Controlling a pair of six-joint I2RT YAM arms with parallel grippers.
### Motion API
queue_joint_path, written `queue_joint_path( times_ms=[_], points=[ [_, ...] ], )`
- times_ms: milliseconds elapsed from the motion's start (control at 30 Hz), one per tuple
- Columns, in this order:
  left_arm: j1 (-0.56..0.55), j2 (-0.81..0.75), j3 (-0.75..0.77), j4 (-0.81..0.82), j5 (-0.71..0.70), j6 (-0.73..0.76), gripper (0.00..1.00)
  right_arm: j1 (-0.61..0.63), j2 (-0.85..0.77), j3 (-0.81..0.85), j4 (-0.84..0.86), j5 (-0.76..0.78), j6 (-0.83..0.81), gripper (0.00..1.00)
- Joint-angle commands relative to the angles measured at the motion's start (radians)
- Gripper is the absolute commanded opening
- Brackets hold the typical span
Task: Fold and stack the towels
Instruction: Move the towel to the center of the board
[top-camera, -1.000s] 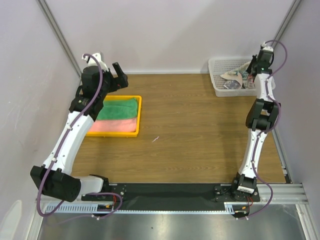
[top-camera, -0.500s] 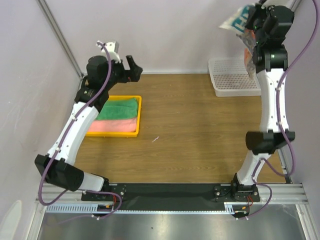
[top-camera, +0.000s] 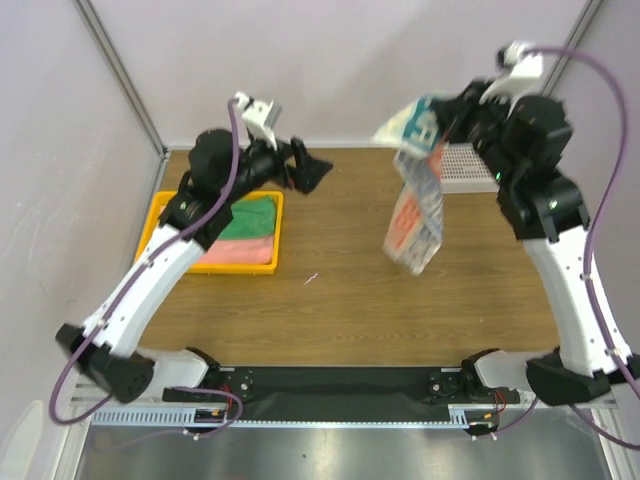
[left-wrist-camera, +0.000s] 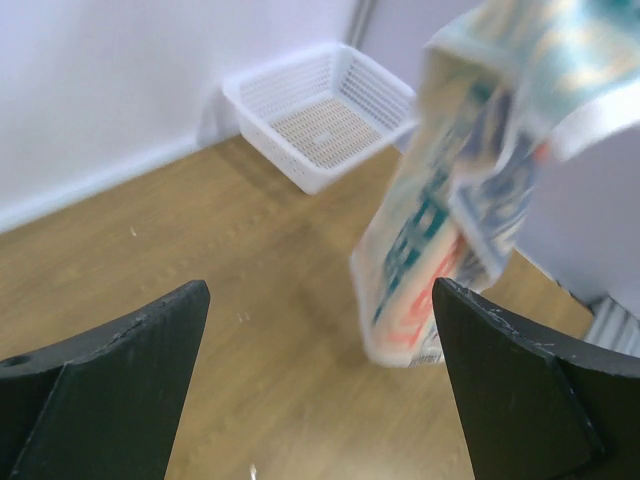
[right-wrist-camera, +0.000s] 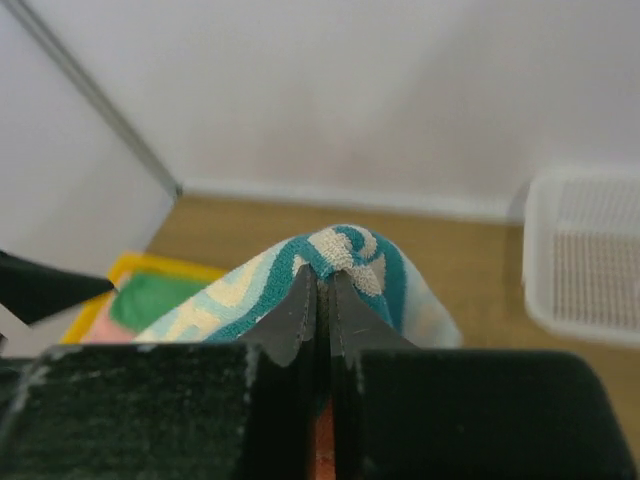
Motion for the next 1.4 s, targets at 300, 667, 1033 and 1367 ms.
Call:
queue_joint_path(
  times_ms=[300, 667, 1033, 1367],
  points=[
    [-0.246, -0.486, -0.683, 0.166, -0.181, -0.276, 1.00, 0.139, -0.548, -0.965, 0.134, -0.062, 0.231, 0.00],
    [-0.437, -0.342, -1.006, 0.589, -0.340, -0.721, 1.00, 0.194, -0.649, -1.288, 0.259, -0.092, 0.302, 0.00],
    [-0.499, 0.084, -1.046, 1.102, -0.345, -1.089, 1.00, 0.192, -0.697, -1.392, 0.311, 0.063, 0.397, 0.00],
    [-0.499, 0.423, -0.993, 1.457, -0.317, -1.229, 0.97, 0.192, -0.695, -1.429, 0.442, 0.094, 0.402, 0.00]
  ],
)
